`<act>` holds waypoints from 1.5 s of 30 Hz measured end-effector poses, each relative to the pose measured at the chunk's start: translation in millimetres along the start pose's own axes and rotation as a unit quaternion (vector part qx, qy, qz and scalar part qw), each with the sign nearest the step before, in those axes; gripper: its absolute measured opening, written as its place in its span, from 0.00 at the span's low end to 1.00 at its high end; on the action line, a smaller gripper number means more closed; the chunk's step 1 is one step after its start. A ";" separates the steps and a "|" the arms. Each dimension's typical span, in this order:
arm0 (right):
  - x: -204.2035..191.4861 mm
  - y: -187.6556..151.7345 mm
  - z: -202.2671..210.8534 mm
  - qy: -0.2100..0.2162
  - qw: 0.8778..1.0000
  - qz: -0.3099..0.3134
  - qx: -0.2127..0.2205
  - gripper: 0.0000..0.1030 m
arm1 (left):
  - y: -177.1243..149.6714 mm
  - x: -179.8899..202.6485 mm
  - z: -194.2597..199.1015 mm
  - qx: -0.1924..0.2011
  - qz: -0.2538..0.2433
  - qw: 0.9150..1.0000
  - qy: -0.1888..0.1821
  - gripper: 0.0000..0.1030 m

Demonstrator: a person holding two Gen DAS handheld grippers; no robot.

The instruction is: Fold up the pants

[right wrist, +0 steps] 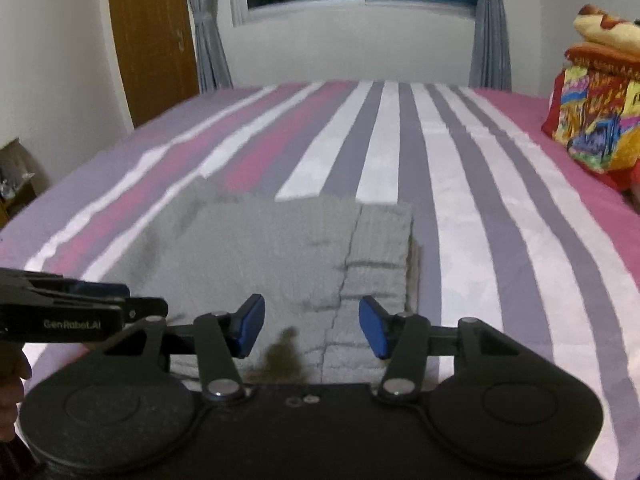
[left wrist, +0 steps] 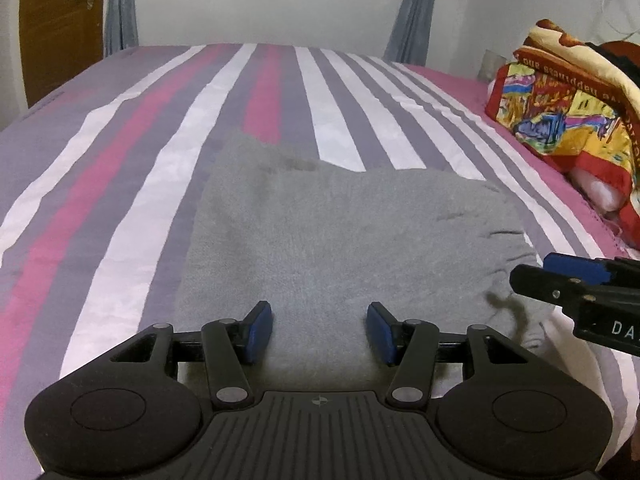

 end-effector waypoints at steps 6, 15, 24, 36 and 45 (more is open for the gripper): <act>5.5 -12.9 -13.1 -0.007 1.000 -0.008 -0.024 0.52 | -10.0 5.8 -3.9 -0.004 -0.015 1.000 0.004 0.58; 5.5 -14.4 -8.8 -0.012 1.000 -0.005 -0.028 0.56 | -12.4 8.1 -1.6 -0.008 -0.017 1.000 -0.001 0.60; 12.4 -3.6 -2.8 -0.010 0.999 -0.019 -0.024 0.65 | 0.7 -0.6 3.7 -0.001 -0.004 1.000 0.006 0.60; 41.9 -11.5 -22.2 0.025 0.992 -0.099 -0.069 0.71 | 6.4 -17.2 -11.3 -0.010 -0.008 1.000 0.016 0.60; 72.0 -20.5 -40.1 0.088 0.972 -0.184 -0.116 0.84 | 16.0 -33.6 -15.9 -0.012 0.005 1.000 0.006 0.60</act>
Point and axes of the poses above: each gripper's, at about its wrist camera, not at the fingertips, and z roughly against the way its jaws point, x to its right, y to its top, the point moved 3 cm from there along -z, roughly the way its jaws point, and after that the axes turned 4 degrees about -x, right-handed, at the moved point
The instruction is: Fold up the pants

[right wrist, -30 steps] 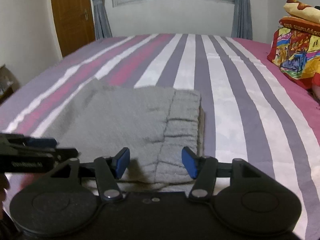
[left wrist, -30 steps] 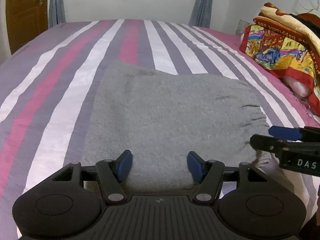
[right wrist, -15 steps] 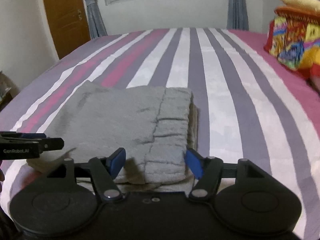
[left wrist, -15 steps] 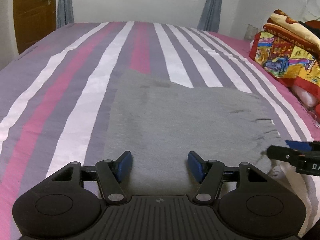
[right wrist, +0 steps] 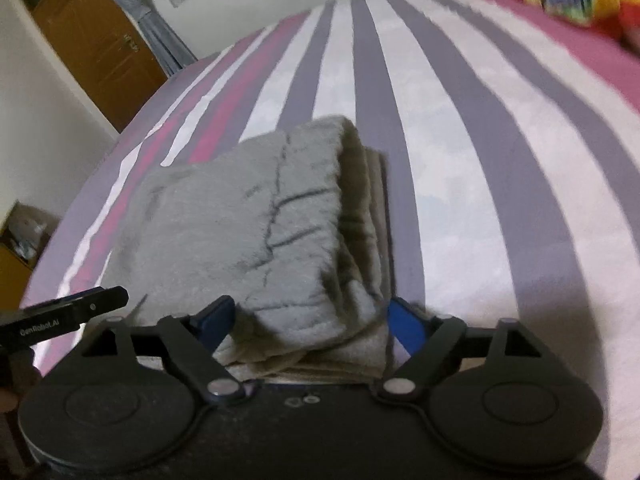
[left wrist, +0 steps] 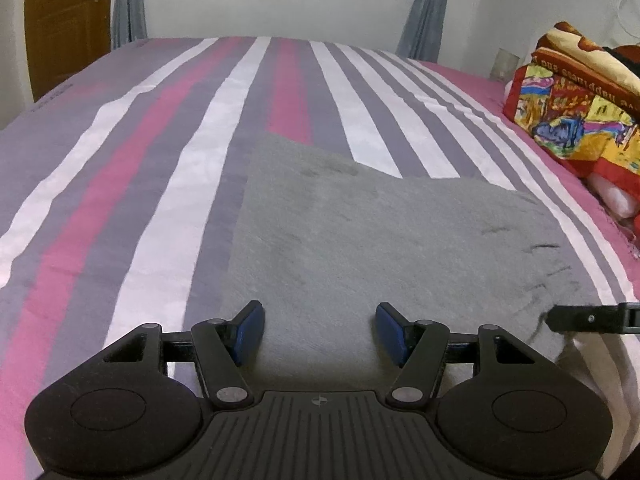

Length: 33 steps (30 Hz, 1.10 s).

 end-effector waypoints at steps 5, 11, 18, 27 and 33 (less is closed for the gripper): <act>6.4 -0.8 -7.2 0.027 0.999 -0.028 -0.013 0.85 | 1.0 -4.6 -3.5 -0.008 -0.001 1.000 -0.011 0.60; 13.0 4.1 -8.6 0.044 0.998 -0.039 -0.020 0.86 | 5.6 -20.5 2.8 -0.003 0.024 1.000 -0.010 0.61; 17.5 10.7 -21.5 0.067 0.995 -0.062 -0.026 0.88 | -3.4 -51.7 -26.8 -0.065 0.084 0.993 -0.052 0.65; 30.3 13.0 -21.4 0.117 0.991 -0.059 -0.023 0.77 | -9.3 -68.9 -53.2 -0.087 0.142 0.974 -0.151 0.52; 37.4 16.0 -29.1 0.160 0.985 -0.053 -0.033 0.69 | -10.5 -66.3 -48.9 -0.080 0.152 0.968 -0.185 0.36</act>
Point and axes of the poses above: each gripper's, at about its wrist camera, not at the fingertips, and z roughly against the way its jaws point, x to its right, y to its top, the point moved 3 cm from there along -z, roughly the way its jaws point, and after that the axes turned 4 degrees about -x, right-handed, at the moved point
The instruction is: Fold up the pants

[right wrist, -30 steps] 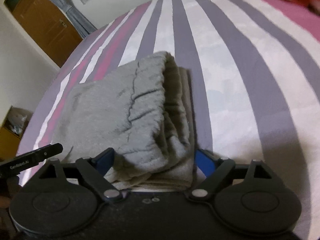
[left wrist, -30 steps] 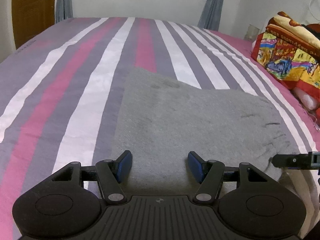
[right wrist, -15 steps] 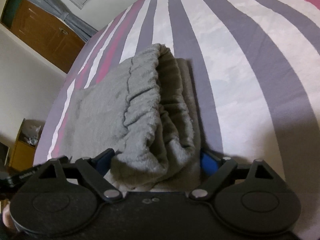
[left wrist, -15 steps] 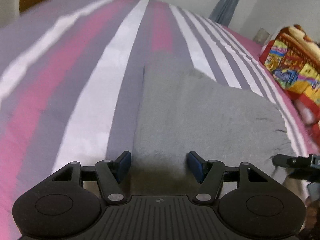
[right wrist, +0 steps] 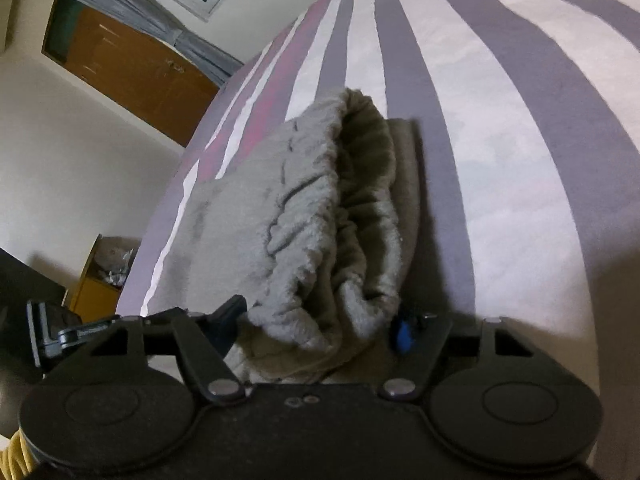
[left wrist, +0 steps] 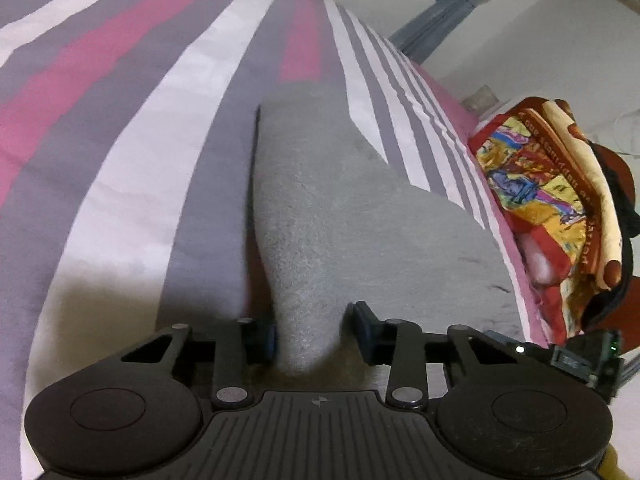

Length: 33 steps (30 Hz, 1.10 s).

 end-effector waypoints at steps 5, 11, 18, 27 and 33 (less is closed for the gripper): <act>-11.4 6.4 -20.7 -0.031 0.999 0.022 0.005 0.70 | 2.8 9.1 -19.2 -0.008 -0.022 0.999 0.033 0.36; -24.6 1.9 -24.1 -0.076 0.996 0.042 0.019 0.66 | 0.2 27.1 -15.5 0.009 -0.061 0.995 0.081 0.36; -51.2 -8.6 -28.5 -0.107 0.993 0.042 0.032 0.63 | 0.5 45.2 0.4 0.036 -0.087 0.990 0.105 0.27; -76.9 -21.7 -5.4 -0.078 0.995 0.036 0.055 0.60 | -2.9 64.7 30.7 0.072 -0.111 0.986 0.102 0.24; -97.7 -25.1 13.9 -0.043 0.996 0.041 0.071 0.60 | -3.7 87.0 49.3 0.092 -0.124 0.984 0.091 0.24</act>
Point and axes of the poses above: each gripper's, at about its wrist camera, not at the fingertips, and z roughly against the way its jaws point, x to its right, y to its top, the point moved 3 cm from there along -z, roughly the way its jaws point, and after that the axes turned 4 degrees about -x, right-handed, at the moved point
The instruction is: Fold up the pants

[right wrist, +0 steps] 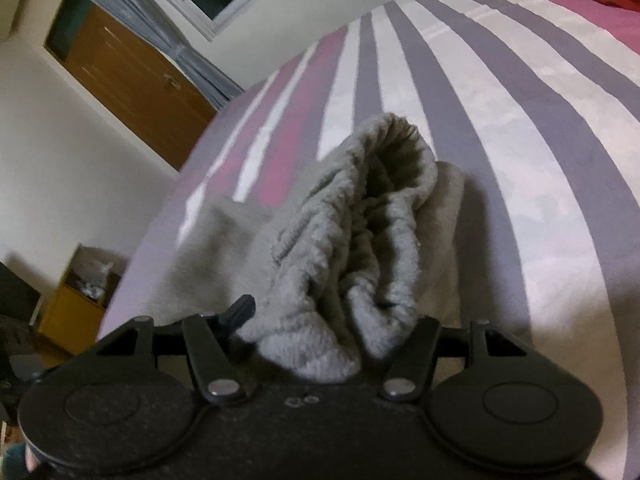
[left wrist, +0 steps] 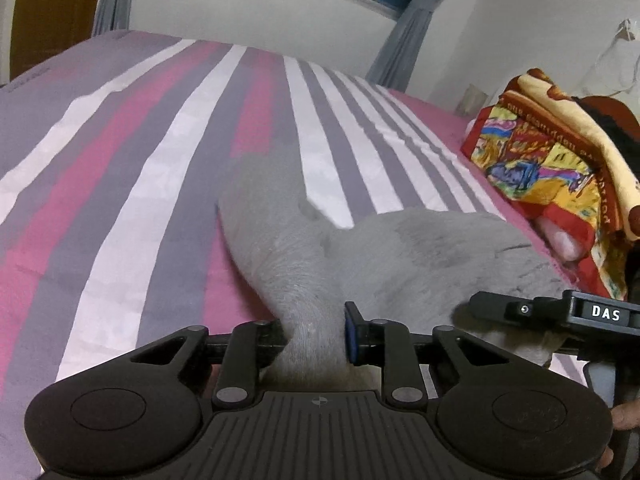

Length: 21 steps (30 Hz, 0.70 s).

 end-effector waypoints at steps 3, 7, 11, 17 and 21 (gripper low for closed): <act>-11.8 4.9 9.6 0.011 1.000 0.014 0.015 0.60 | 5.3 7.6 6.3 0.008 0.000 1.000 -0.002 0.24; -27.4 12.8 17.7 0.023 0.999 0.034 0.028 0.60 | 15.0 14.7 16.5 0.027 0.001 1.000 -0.002 0.24; -38.8 26.7 19.7 0.037 0.997 0.049 0.044 0.60 | 30.2 21.8 24.8 0.046 -0.009 0.999 -0.002 0.23; -49.0 47.8 20.4 0.050 0.995 0.063 0.066 0.60 | 58.5 27.3 29.4 0.066 -0.019 0.998 0.001 0.24; -48.7 63.1 14.8 0.052 0.993 0.068 0.077 0.60 | 78.2 29.1 23.5 0.075 -0.022 0.997 0.004 0.23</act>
Point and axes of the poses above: each gripper's, at about its wrist camera, not at the fingertips, and z roughly against the way its jaws point, x to its right, y to its top, the point moved 3 cm from there along -z, roughly the way its jaws point, and after that the axes turned 4 degrees about -x, right-handed, at the moved point
